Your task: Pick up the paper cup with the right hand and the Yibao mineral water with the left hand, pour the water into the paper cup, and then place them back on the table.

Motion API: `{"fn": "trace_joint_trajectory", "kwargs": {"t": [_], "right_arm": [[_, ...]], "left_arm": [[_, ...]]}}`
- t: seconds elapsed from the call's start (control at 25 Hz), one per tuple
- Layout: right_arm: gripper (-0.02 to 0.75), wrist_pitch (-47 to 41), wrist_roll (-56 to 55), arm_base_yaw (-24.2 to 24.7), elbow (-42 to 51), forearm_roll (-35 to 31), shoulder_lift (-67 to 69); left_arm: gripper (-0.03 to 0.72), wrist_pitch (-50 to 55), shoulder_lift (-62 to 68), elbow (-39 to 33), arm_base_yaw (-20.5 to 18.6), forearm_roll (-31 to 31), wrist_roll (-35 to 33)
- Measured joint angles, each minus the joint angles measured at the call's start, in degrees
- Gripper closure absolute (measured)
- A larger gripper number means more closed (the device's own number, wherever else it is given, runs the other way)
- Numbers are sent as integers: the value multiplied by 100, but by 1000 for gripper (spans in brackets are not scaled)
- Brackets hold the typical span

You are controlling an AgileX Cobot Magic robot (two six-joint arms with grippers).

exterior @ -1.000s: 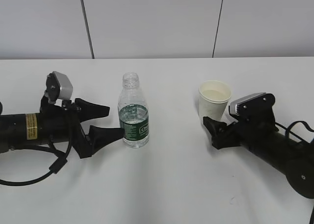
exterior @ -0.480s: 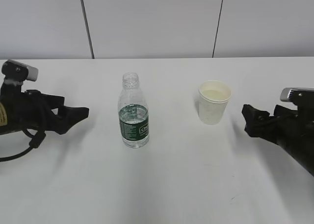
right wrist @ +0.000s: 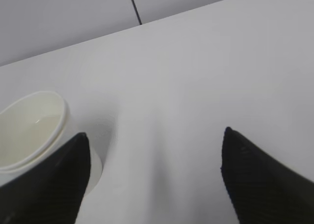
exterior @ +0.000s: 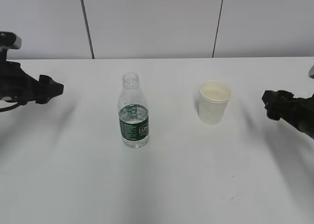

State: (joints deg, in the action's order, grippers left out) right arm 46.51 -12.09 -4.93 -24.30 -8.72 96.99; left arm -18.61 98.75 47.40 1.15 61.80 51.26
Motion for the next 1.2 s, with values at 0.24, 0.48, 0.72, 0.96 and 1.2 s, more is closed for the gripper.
{"fn": "trace_joint_trajectory", "kwargs": {"t": [0.24,0.48,0.72,0.96,1.2], "right_arm": [[97,-2628,-35,432,-979,578,-630],[106,-5761,-39,468,-2503,1263,-646],[115,-8138,203,468,-3859,1551,-646],[127,-9904,715,468,-4765,1551,-646],[142,-11308,1163,468,-5139,1505,-646]], "left_arm": [[117,539,-144,369,0,1352,1751],[138,346,-166,469,0,3352,3669],[142,-301,-166,493,0,4387,4756],[149,-628,-173,730,0,4387,4843],[155,-634,-174,771,0,4387,4847]]}}
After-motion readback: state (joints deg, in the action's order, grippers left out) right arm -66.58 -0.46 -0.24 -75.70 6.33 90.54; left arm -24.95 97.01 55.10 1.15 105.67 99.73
